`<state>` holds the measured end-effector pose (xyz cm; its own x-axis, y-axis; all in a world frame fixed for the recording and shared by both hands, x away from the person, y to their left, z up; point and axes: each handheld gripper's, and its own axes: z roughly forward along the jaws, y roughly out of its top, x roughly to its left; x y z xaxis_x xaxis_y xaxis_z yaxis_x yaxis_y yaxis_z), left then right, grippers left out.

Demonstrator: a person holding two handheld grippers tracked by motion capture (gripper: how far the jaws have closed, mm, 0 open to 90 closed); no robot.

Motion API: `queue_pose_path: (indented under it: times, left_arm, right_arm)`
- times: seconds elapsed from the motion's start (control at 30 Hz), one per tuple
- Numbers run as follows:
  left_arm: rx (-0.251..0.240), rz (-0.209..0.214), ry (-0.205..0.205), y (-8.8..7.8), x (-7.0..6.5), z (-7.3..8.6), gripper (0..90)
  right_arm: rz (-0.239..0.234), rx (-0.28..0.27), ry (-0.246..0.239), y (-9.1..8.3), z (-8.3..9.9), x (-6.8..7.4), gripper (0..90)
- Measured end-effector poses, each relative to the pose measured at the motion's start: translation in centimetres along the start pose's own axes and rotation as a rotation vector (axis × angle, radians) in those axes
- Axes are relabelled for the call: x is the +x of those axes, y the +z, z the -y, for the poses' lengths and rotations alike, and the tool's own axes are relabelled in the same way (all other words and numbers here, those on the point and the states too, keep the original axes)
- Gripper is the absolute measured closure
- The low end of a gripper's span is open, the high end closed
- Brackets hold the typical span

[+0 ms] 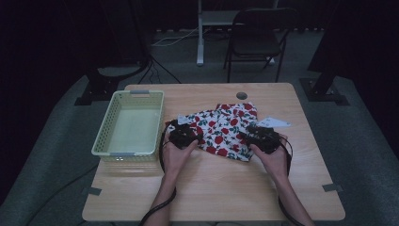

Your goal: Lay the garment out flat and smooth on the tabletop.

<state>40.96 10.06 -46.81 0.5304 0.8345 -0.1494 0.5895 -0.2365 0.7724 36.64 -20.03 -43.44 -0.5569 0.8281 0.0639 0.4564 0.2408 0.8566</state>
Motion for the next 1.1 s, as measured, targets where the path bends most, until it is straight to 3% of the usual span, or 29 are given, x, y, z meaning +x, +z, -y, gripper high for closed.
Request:
queue_pose_path:
  times: [0.13,0.4,0.7,0.87,1.1]
  left_arm:
    - [0.008,0.000,-0.014,0.3,0.3,0.4,46.7]
    - [0.025,-0.011,-0.013,0.6,0.5,0.7,45.4]
    - [0.030,-0.014,-0.014,0.8,0.7,0.9,45.5]
    - [0.031,-0.028,0.006,0.8,0.5,0.9,44.8]
    - [0.017,-0.005,-0.012,0.7,0.9,1.1,44.6]
  right_arm:
    - [-0.019,0.019,-0.009,0.7,-0.1,0.8,54.6]
    - [-0.010,0.065,-0.082,2.5,-0.4,2.8,53.0]
    - [-0.013,0.116,-0.112,4.2,-0.5,3.7,53.9]
    - [0.007,0.141,-0.143,5.1,-0.5,4.2,55.6]
    - [0.050,0.196,-0.179,6.0,-0.3,4.4,59.1]
